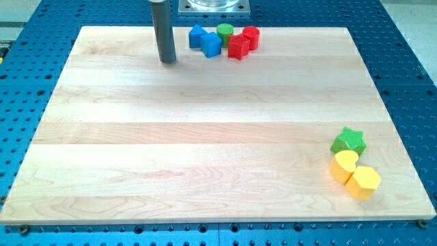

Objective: Move the red blocks to the bottom left

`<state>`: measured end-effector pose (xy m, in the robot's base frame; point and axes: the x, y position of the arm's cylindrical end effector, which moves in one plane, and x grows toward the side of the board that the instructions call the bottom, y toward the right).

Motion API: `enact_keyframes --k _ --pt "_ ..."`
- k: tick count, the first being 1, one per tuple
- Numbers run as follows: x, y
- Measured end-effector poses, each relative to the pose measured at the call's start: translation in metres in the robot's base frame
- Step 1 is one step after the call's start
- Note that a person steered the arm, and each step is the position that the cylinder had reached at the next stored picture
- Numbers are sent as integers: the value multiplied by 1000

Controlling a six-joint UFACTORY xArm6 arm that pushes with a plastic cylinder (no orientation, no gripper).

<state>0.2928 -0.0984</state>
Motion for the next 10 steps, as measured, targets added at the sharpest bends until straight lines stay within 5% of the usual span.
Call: enact_keyframes --k 2,3,5,6,10 --pt "0 0" --pt "43 23" --pt "65 173" --pt "53 224" --pt "-28 224"
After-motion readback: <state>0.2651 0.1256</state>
